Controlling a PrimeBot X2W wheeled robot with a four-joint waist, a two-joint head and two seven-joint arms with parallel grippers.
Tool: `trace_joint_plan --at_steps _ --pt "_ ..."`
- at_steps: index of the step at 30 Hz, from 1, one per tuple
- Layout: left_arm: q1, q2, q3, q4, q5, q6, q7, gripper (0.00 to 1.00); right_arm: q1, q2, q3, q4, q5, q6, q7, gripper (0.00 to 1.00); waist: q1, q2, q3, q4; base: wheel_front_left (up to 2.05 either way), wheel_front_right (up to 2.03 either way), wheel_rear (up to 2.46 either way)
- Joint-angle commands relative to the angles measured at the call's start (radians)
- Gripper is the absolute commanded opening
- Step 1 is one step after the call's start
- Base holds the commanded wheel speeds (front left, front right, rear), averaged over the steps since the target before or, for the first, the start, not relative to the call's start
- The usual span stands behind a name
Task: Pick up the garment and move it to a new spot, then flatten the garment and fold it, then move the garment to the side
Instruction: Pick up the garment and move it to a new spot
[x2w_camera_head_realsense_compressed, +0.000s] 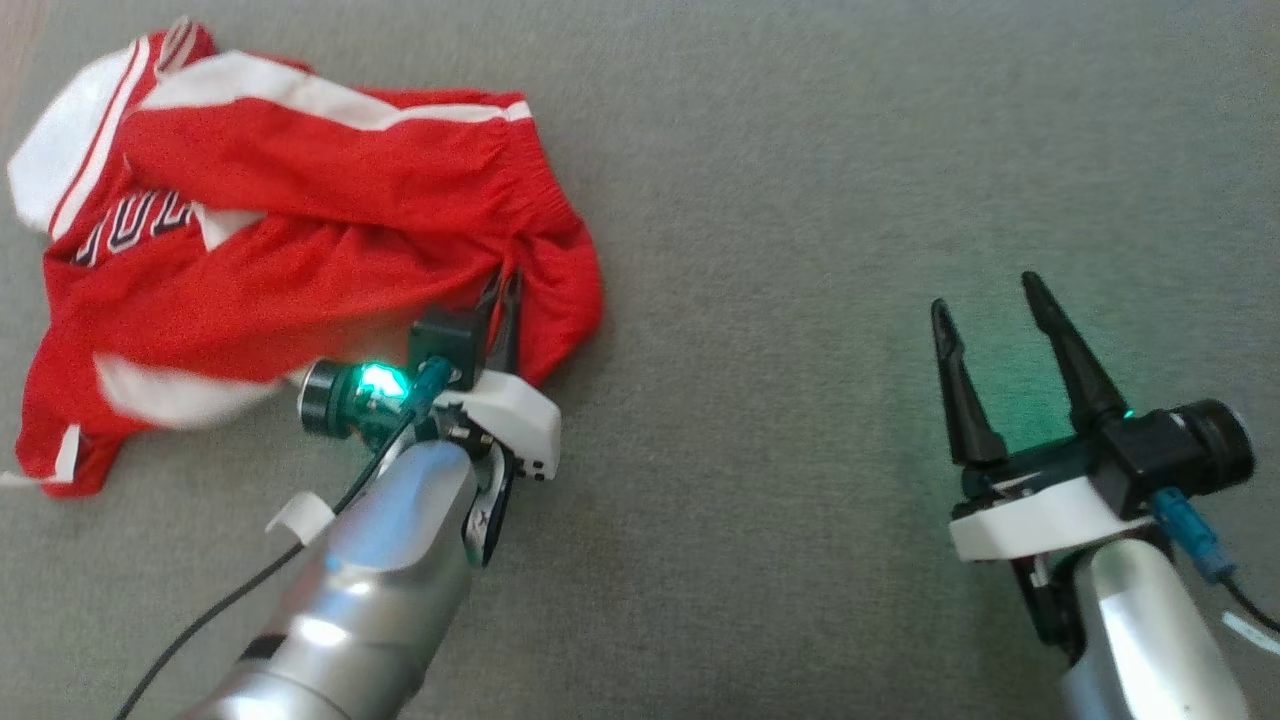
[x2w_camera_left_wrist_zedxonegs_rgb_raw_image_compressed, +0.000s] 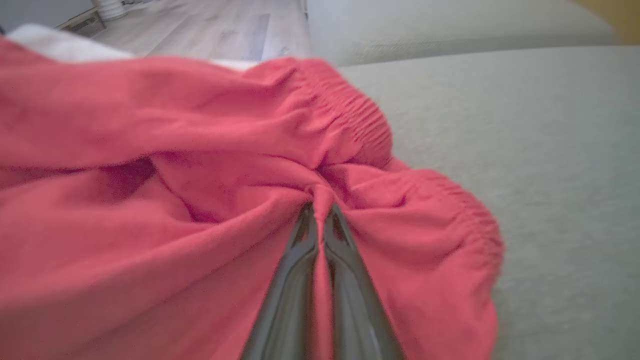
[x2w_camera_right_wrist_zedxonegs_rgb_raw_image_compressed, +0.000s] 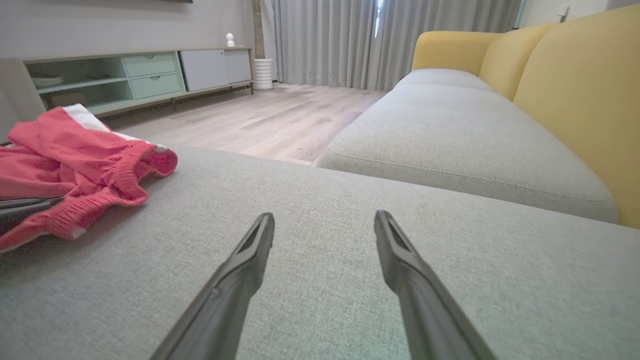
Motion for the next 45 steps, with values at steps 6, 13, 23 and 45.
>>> trace_joint_plan --at_steps 6,13,23,45 --pt "-0.126 0.079 -0.003 -0.148 0.062 -0.041 -0.028 0.0 0.045 0.051 0.036 0.005 0.027 0.005 -0.011 1.0 -0.0001 0.0 -0.194 -0.127 0.0 0.0 0.0" --pt "-0.225 0.134 -0.015 -0.271 0.05 -0.142 0.051 0.0 0.096 0.065 0.043 0.022 0.041 0.005 -0.011 1.0 -0.0001 0.0 -0.305 -0.249 0.0 0.0 0.0" --pt "-0.355 0.114 0.016 -0.381 -0.112 -0.255 0.176 0.0 0.119 0.066 0.072 0.013 0.109 0.005 -0.011 1.0 -0.0001 0.0 -0.322 -0.443 0.0 0.0 0.0" --pt "0.333 0.067 0.11 -0.43 0.121 0.037 -0.033 1.0 0.169 0.066 0.046 0.026 0.112 0.005 -0.011 1.0 -0.0001 0.0 -0.335 -0.348 0.0 0.0 0.0"
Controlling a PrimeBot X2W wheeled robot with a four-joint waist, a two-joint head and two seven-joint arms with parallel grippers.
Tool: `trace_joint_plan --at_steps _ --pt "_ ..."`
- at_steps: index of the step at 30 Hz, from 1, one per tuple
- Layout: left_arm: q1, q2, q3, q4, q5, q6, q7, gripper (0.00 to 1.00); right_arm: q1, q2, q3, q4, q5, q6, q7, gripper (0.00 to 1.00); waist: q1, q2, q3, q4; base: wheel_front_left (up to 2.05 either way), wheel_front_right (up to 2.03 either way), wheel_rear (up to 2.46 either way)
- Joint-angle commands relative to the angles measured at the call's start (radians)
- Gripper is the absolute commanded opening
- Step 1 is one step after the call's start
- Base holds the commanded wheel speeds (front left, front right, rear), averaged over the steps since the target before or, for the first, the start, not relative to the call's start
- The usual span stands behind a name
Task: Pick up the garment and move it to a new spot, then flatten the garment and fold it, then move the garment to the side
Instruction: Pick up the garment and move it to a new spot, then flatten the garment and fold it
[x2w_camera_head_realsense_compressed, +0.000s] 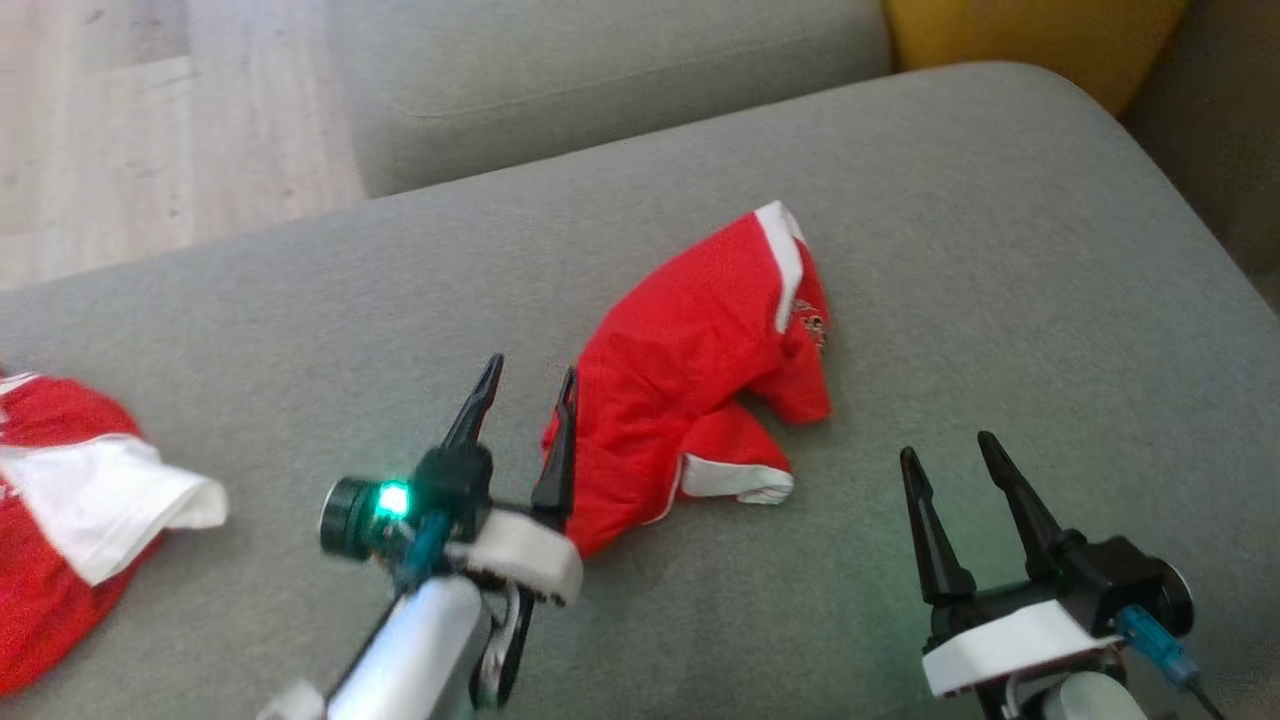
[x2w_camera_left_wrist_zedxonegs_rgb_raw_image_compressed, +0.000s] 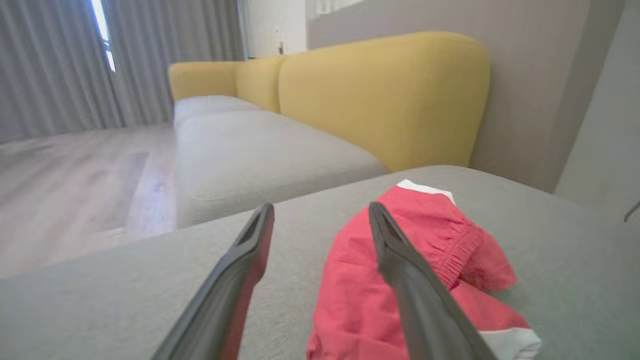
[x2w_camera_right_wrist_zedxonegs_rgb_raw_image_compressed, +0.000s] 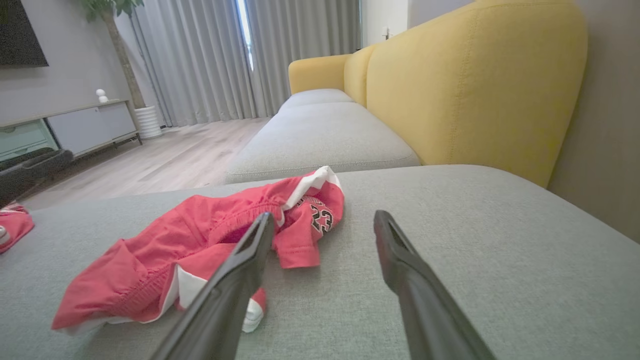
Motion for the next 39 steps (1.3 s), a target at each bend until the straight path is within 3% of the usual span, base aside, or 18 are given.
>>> trace_joint_plan --at_steps 1,7,17,31,39 --pt "0.041 0.007 0.062 -0.066 0.027 0.019 -0.008 1.0 -0.024 -0.001 0.014 -0.03 -0.008 0.005 -0.011 1.0 0.0 0.0 -0.024 0.042 0.0 0.0 0.0" --pt "0.251 -0.014 0.215 -0.324 0.136 0.069 -0.009 1.0 0.009 -0.001 -0.02 -0.024 -0.027 0.005 -0.011 1.0 0.0 0.0 -0.069 0.13 0.0 0.0 0.0" --pt "0.552 -0.038 0.338 -0.555 0.231 0.07 -0.009 1.0 0.102 -0.001 -0.074 -0.045 -0.048 0.005 -0.011 1.0 0.0 0.0 -0.157 0.21 0.0 0.0 0.0" --pt "0.647 -0.047 0.391 -0.544 0.281 0.026 -0.009 1.0 0.171 0.0 -0.082 -0.082 -0.043 0.005 -0.011 1.0 0.0 0.0 -0.19 0.246 0.0 0.0 0.0" --pt "0.647 -0.047 0.385 -0.548 0.29 0.031 -0.009 1.0 0.17 0.0 -0.077 -0.081 -0.047 0.005 -0.011 1.0 0.0 0.0 -0.183 0.245 0.0 0.0 0.0"
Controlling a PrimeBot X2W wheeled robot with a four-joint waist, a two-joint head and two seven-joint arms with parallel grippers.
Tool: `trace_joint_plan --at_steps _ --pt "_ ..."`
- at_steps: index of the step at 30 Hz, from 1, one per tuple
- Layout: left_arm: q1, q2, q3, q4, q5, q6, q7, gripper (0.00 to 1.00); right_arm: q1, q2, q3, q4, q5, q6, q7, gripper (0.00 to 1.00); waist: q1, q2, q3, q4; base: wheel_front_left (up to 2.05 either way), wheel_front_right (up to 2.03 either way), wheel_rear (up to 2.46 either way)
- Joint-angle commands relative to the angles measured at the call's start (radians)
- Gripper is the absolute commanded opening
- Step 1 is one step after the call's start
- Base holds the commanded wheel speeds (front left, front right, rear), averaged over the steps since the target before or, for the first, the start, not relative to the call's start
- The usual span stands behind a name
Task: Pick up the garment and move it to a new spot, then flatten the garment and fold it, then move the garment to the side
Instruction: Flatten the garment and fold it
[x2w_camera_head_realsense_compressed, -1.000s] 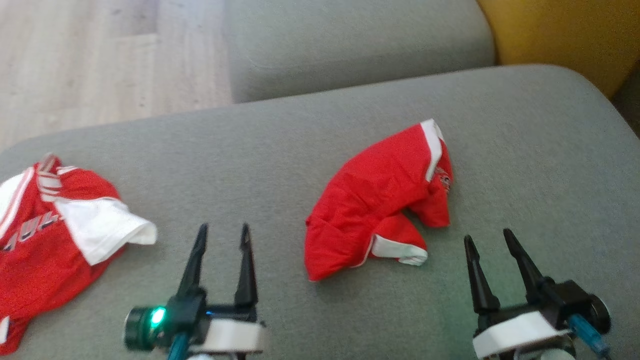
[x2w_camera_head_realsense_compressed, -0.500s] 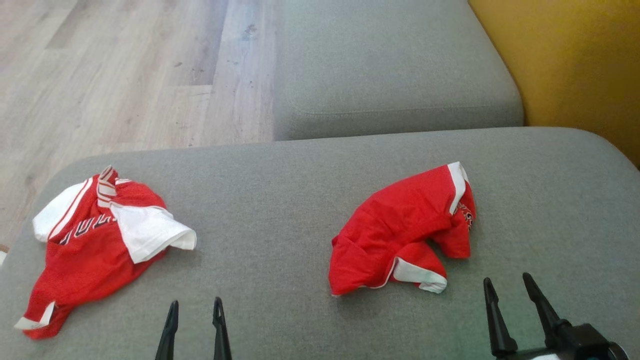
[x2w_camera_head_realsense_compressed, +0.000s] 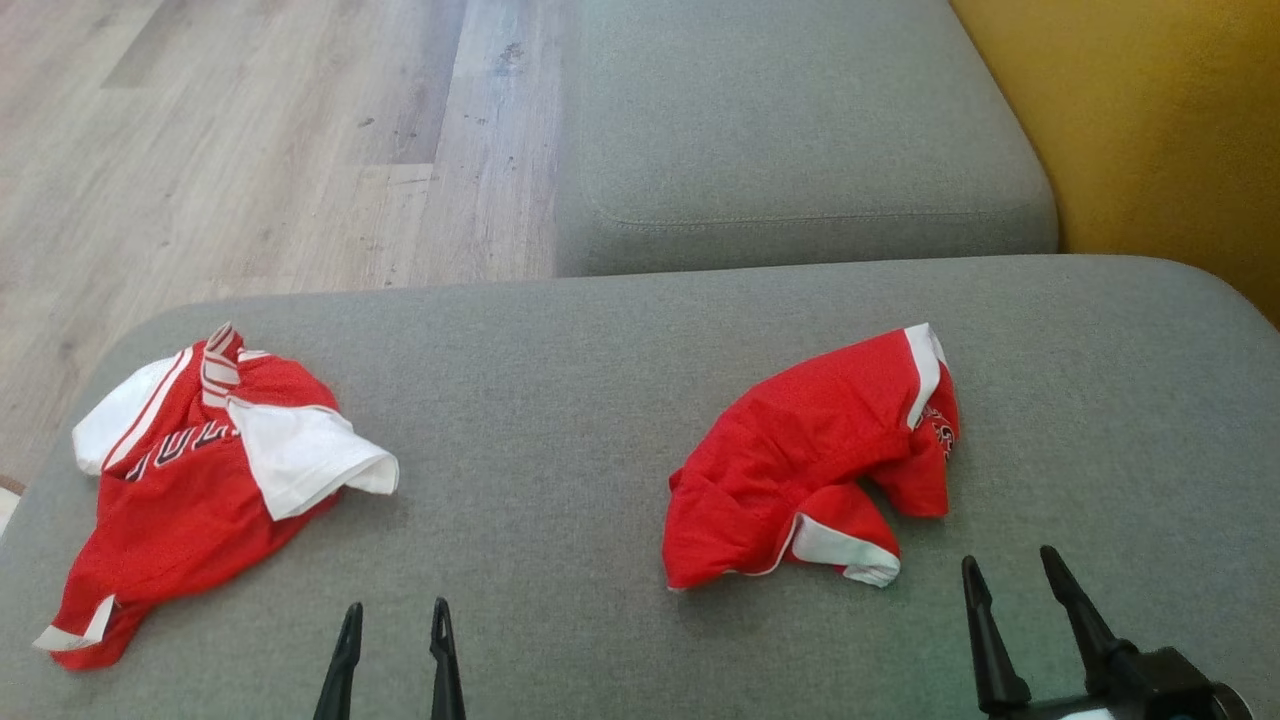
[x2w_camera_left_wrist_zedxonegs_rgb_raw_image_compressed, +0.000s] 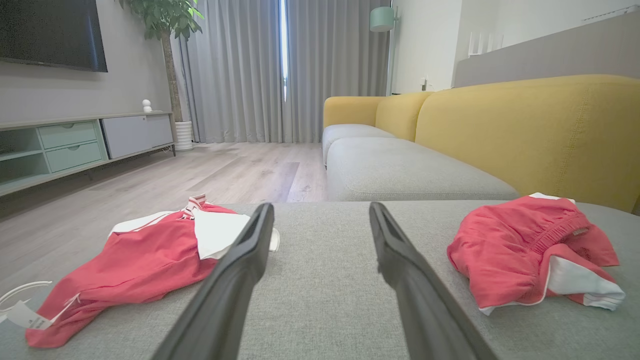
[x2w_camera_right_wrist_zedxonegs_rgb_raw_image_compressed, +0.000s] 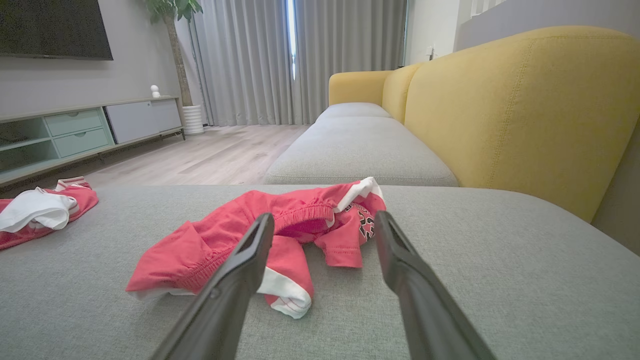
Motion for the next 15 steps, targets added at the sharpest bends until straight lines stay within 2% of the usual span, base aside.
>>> trace_joint_plan --at_steps 1,15 --pt "-0.041 -0.015 0.027 -0.036 0.01 0.008 -0.008 1.0 -0.03 -0.007 0.028 -0.034 -0.008 0.005 -0.011 1.0 0.0 0.0 0.001 -0.003 0.0 0.0 0.0" --pt "-0.041 -0.015 0.01 -0.029 0.013 0.013 -0.008 1.0 -0.034 -0.007 0.034 -0.031 -0.016 0.005 -0.011 1.0 0.0 0.0 0.002 -0.012 0.0 0.0 0.0"
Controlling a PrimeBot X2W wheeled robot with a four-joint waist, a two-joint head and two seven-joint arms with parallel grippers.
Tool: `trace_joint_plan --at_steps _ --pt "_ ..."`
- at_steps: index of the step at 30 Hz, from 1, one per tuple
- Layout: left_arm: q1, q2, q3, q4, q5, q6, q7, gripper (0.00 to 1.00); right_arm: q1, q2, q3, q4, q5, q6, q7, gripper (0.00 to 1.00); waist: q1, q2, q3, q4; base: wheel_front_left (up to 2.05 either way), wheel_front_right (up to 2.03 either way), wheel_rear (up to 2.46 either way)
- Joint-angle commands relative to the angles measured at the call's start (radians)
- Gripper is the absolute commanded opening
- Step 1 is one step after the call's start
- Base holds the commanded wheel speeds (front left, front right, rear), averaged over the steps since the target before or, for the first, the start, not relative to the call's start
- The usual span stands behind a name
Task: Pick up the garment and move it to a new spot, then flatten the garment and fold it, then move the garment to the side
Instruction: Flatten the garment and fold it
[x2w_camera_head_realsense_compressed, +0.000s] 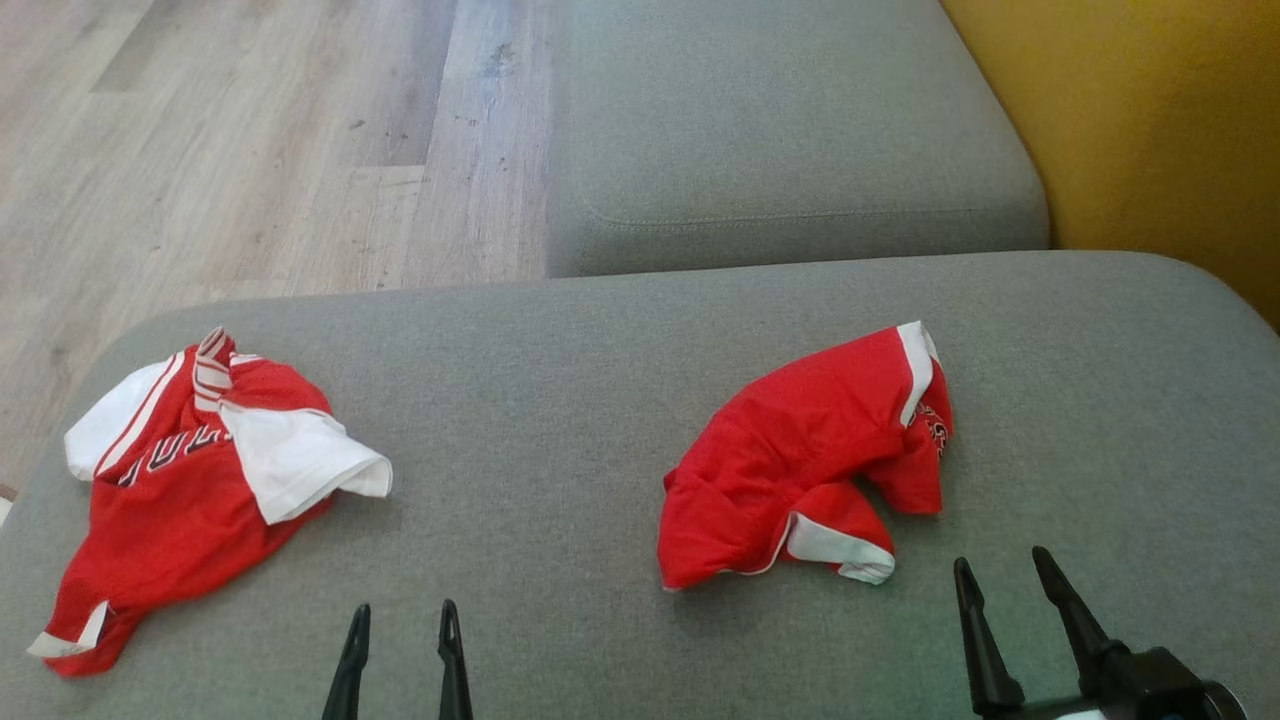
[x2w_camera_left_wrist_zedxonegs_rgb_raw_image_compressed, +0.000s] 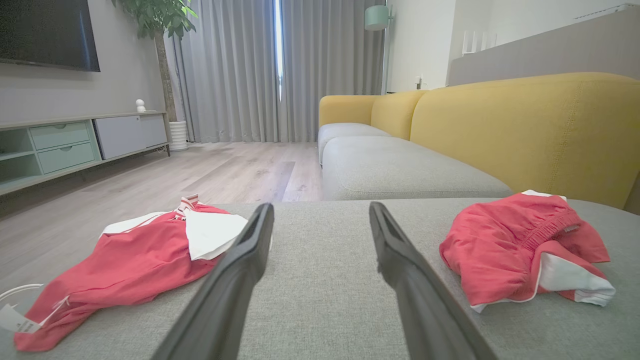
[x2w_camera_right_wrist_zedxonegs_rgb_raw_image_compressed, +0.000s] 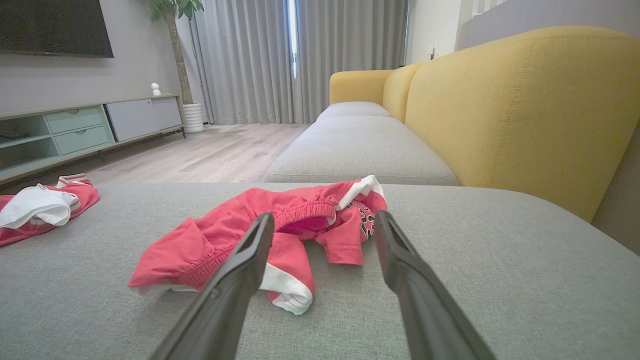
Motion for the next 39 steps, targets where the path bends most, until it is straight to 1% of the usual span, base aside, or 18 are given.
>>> trace_joint_plan --at_steps 1,17,21,24,28,35,39 --pt "-0.042 -0.015 0.022 -0.03 0.014 0.006 -0.008 1.0 -0.035 -0.007 0.022 -0.03 -0.005 0.005 -0.011 1.0 0.0 0.0 0.002 0.0 0.0 0.0 0.0" --pt "-0.041 -0.015 0.02 -0.025 0.014 0.029 -0.008 1.0 -0.046 -0.007 0.023 -0.025 0.001 0.005 -0.011 1.0 0.0 0.0 0.011 -0.01 0.0 0.0 0.0" --pt "-0.044 -0.015 0.01 -0.02 0.011 0.027 -0.008 1.0 -0.047 -0.007 0.026 -0.029 0.002 0.005 -0.011 1.0 0.0 0.0 0.022 -0.02 0.0 0.0 0.0" --pt "-0.055 -0.015 0.001 -0.015 0.015 0.015 -0.008 1.0 -0.051 -0.007 0.031 -0.033 0.002 0.005 -0.011 1.0 0.0 0.0 0.035 -0.034 0.0 0.0 0.0" --pt "-0.084 -0.015 -0.018 -0.003 0.002 -0.015 -0.008 1.0 -0.06 -0.007 0.037 -0.037 0.0 0.005 -0.011 1.0 0.0 0.0 0.06 -0.064 0.0 0.0 0.0" --pt "-0.153 -0.015 -0.074 0.028 0.002 -0.055 -0.008 1.0 -0.087 -0.007 0.049 -0.049 0.002 0.005 -0.011 1.0 0.0 0.0 0.125 -0.14 0.0 0.0 0.0" --pt "-0.198 -0.015 -0.123 0.057 0.002 -0.091 -0.008 1.0 -0.102 -0.007 0.063 -0.055 0.005 0.005 -0.011 1.0 0.0 0.0 0.167 -0.182 0.0 0.0 0.0"
